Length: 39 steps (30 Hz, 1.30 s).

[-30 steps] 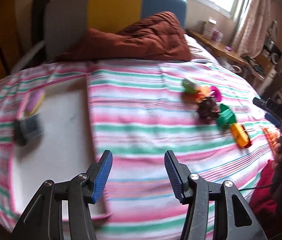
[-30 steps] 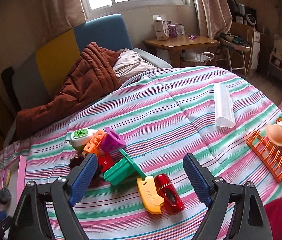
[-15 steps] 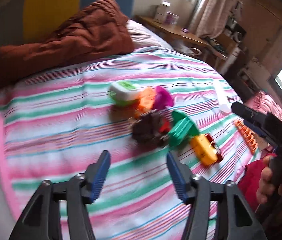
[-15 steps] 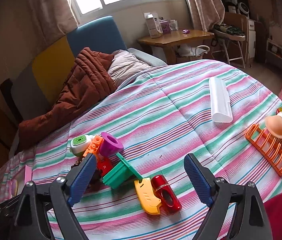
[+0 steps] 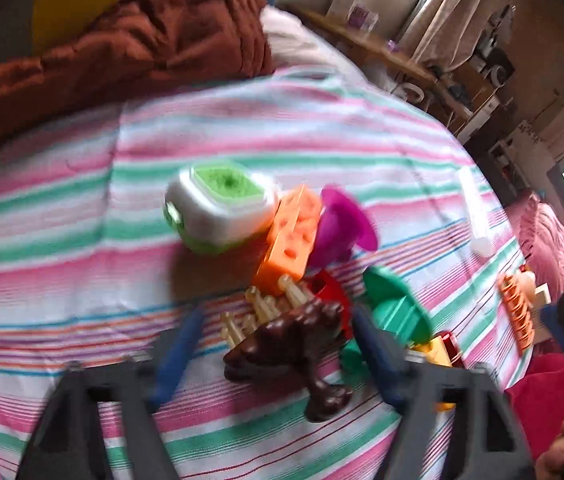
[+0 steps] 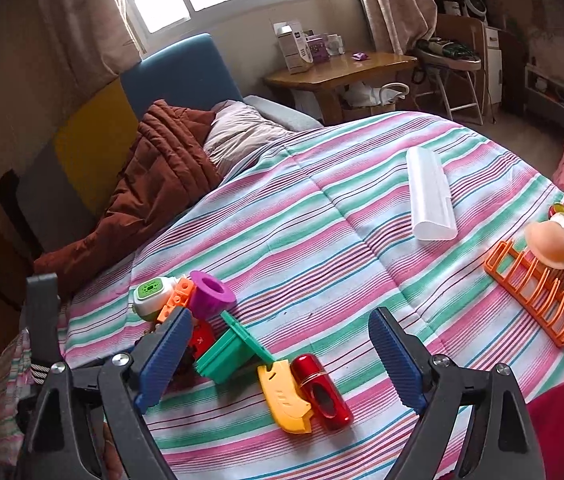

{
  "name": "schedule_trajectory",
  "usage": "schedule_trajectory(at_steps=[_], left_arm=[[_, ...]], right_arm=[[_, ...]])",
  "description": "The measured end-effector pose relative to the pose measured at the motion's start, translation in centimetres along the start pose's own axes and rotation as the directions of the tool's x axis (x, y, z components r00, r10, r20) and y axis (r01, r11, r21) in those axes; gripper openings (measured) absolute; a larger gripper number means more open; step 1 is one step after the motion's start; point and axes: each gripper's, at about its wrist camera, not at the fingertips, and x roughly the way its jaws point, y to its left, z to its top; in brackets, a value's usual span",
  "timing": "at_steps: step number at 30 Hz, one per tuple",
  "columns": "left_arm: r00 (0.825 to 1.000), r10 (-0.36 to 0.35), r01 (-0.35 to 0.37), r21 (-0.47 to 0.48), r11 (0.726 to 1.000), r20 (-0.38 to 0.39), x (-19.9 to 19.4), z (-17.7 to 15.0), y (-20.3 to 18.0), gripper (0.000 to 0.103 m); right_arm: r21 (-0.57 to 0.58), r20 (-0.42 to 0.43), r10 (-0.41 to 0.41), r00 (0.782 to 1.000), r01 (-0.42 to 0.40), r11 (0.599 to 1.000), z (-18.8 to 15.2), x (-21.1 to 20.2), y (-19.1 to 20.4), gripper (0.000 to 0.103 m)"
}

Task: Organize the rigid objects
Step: 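Grasp the brown spiky brush with yellow pegs with the left tool, then grasp the yellow plastic cutter with the right tool while the left tool lifts the brush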

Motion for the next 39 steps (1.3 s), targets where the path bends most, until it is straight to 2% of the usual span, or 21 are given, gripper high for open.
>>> schedule_trajectory(at_steps=[4,9,12,14,16,18,21,22,23,25,29,32,34,37,39], left_arm=[[0.999,-0.02,0.02,-0.005,1.0,0.028,-1.2,-1.4,0.5,0.063],[0.998,0.009,-0.009,0.0,1.0,0.067,-3.8,-3.6,1.6,0.062],[0.996,0.032,-0.033,0.006,0.999,0.088,-5.5,-5.6,2.3,0.061],[0.994,0.052,-0.053,0.006,0.999,0.096,-6.2,-6.7,2.7,0.061],[0.994,0.059,-0.058,-0.004,0.998,0.097,-6.9,-7.8,3.1,0.061],[0.993,0.068,-0.067,-0.012,0.998,0.097,-7.5,-9.0,3.5,0.061],[0.993,0.063,-0.06,-0.024,0.998,0.096,-8.2,-10.3,3.7,0.061],[0.993,0.065,-0.063,-0.027,0.998,0.1,-8.5,-10.8,3.8,0.061],[0.992,0.069,-0.067,-0.027,0.997,0.103,-8.8,-11.0,3.8,0.061],[0.991,0.075,-0.073,-0.025,0.997,0.112,-9.3,-11.7,3.8,0.061],[0.989,0.079,-0.076,-0.03,0.997,0.127,-10.4,-12.7,3.9,0.061],[0.988,0.079,-0.075,-0.033,0.997,0.136,-11.2,-13.4,4.0,0.061],[0.986,0.082,-0.078,-0.03,0.996,0.143,-11.7,-13.8,3.9,0.061],[0.984,0.085,-0.082,-0.027,0.996,0.158,-12.7,-14.6,3.7,0.061],[0.982,0.086,-0.082,-0.03,0.996,0.165,-13.2,-14.9,3.8,0.061]], right_arm=[[0.056,0.009,-0.01,1.0,0.01,0.998,0.4,-0.1,-1.6,0.09],[0.11,-0.02,0.004,1.0,-0.002,0.994,0.6,0.5,-2.9,0.09],[0.105,-0.059,-0.003,0.998,0.009,0.994,0.6,1.2,-2.9,0.087],[0.074,-0.117,-0.025,0.993,0.034,0.997,0.3,2.2,-2.7,0.079],[0.054,-0.169,-0.035,0.985,0.045,0.998,-0.2,3.1,-2.7,0.066],[0.024,-0.217,-0.035,0.976,0.041,0.999,-0.7,4.0,-2.3,0.06],[-0.029,-0.237,-0.032,0.971,0.026,0.999,-1.3,4.4,-1.3,0.048],[-0.049,-0.239,-0.022,0.971,0.011,0.999,-1.4,4.4,-0.9,0.042],[-0.067,-0.244,-0.003,0.97,-0.014,0.998,-1.6,4.4,-0.3,0.04],[-0.104,-0.261,0.016,0.965,-0.045,0.994,-2.0,4.6,0.6,0.039],[-0.204,-0.314,-0.051,0.948,-0.015,0.979,-3.2,6.0,1.8,0.039],[-0.289,-0.304,-0.094,0.948,0.003,0.957,-3.7,6.3,2.7,0.041],[-0.312,-0.304,-0.095,0.948,-0.005,0.95,-3.9,6.2,3.0,0.041],[-0.314,-0.33,-0.04,0.943,-0.07,0.947,-4.2,5.9,3.6,0.04],[-0.332,-0.319,-0.08,0.944,-0.032,0.943,-4.3,6.1,3.6,0.039]])
